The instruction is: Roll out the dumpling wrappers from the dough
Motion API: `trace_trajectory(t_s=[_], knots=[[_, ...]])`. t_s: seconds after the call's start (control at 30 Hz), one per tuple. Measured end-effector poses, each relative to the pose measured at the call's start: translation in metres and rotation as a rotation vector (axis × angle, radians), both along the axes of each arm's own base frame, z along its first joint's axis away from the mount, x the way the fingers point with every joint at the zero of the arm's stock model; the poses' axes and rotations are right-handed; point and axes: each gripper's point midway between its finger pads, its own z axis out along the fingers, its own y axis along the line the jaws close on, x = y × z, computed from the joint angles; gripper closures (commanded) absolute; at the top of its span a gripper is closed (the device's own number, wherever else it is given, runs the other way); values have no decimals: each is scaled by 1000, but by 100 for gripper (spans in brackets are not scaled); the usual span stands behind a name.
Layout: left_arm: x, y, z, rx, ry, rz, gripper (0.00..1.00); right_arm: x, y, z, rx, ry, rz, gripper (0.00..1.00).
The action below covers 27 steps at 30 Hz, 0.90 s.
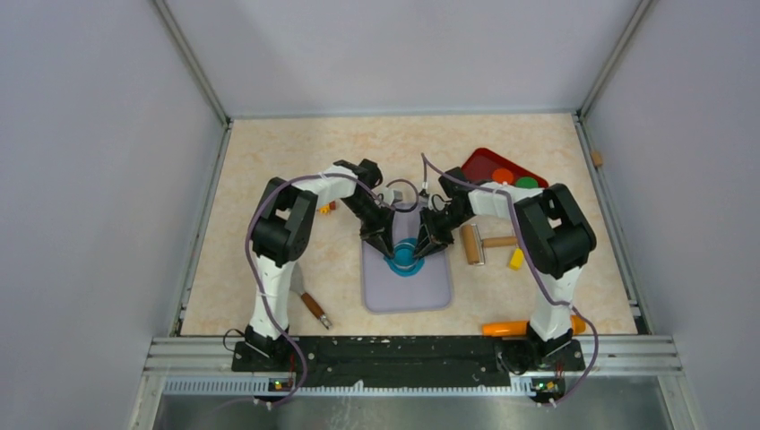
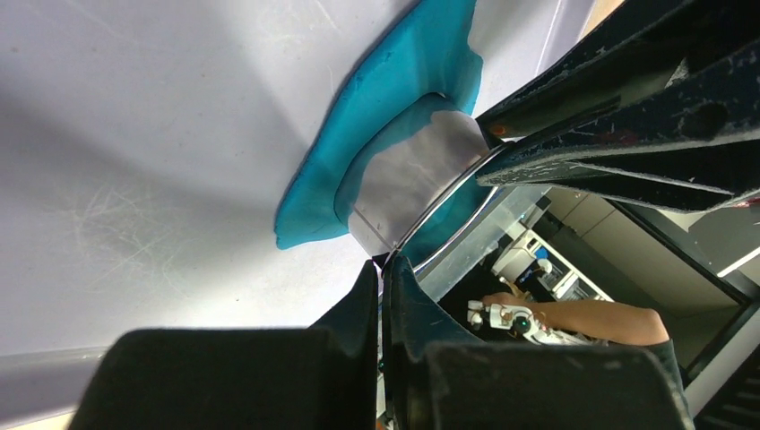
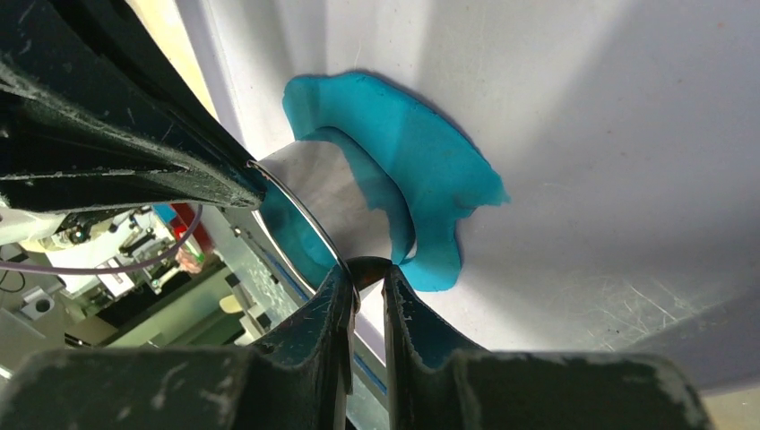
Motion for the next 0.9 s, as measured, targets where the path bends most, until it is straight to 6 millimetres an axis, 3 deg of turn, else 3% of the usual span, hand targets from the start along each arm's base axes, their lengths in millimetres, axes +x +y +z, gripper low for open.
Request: trace_trajectory(t_s=[0.43, 0.53, 0.73, 0.8, 0.9], knots=[[3, 2, 1, 36, 36, -2, 100, -1, 1, 0, 0, -23, -13, 100], [4, 2, 2, 46, 16, -5, 88, 0, 1, 1, -7, -31, -7, 100], [19, 3, -1, 38, -106, -33, 64, 6, 3, 6, -21, -88, 34, 62], [29, 5, 0, 32, -176, -45, 60, 14, 3, 12, 12, -109, 38, 55], [50, 6, 8, 6, -301, -55, 56, 28, 2, 24, 62, -152, 42, 53]])
